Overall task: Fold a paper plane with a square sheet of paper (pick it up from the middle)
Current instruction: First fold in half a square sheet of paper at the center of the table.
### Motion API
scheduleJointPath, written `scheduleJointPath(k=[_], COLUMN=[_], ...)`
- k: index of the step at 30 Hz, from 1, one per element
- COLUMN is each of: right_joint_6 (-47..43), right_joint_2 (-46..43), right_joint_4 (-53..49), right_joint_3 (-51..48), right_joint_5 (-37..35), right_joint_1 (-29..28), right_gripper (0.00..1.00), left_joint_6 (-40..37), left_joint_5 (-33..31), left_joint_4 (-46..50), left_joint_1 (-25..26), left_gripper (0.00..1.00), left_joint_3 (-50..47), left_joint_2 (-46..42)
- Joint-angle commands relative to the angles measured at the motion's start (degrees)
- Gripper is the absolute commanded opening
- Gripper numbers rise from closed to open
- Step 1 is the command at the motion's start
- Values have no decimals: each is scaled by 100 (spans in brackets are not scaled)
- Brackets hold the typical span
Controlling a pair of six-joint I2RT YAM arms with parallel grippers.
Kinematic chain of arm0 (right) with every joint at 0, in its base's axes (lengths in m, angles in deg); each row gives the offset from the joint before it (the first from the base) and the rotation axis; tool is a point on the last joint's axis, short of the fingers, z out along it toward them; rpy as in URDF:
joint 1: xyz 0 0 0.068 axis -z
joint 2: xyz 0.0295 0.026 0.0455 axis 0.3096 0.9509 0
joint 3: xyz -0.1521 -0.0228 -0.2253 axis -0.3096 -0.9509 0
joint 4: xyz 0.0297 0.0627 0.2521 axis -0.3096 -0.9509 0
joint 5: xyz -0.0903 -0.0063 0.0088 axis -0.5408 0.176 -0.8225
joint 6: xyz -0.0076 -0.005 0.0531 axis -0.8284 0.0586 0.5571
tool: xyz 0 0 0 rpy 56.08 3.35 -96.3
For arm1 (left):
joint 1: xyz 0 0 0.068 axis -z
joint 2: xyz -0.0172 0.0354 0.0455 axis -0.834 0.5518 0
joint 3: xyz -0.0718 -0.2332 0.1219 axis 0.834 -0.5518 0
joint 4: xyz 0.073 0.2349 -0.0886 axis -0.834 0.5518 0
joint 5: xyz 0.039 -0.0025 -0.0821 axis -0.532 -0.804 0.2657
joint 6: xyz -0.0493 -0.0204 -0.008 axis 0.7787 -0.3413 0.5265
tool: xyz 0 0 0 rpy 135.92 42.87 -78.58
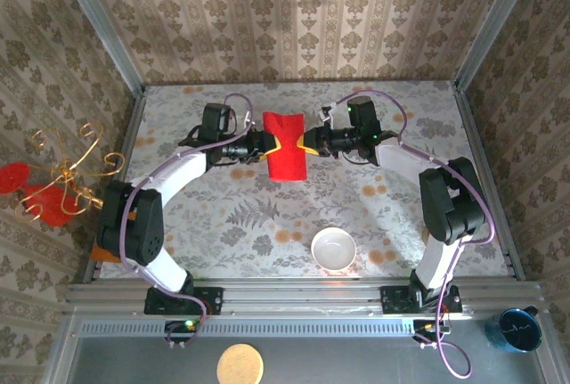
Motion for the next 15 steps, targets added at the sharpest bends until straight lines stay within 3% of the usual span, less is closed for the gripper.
scheduleJointPath(k=[1,15], right_joint_6=[-170,-590], right_joint_2=[-126,-64], right_joint_4=[-353,-2009], right_joint_3=[124,221], right_joint_5=[-281,-1043], right_joint_1=[22,288], right_gripper=[13,7], left_joint_6=[-17,431], left_joint_5=[-12,-201], left_joint_4=[70,-503], left_joint_1=[65,404], left_gripper=[32,55], left_joint_3=[141,208], left_joint_2=[168,1258])
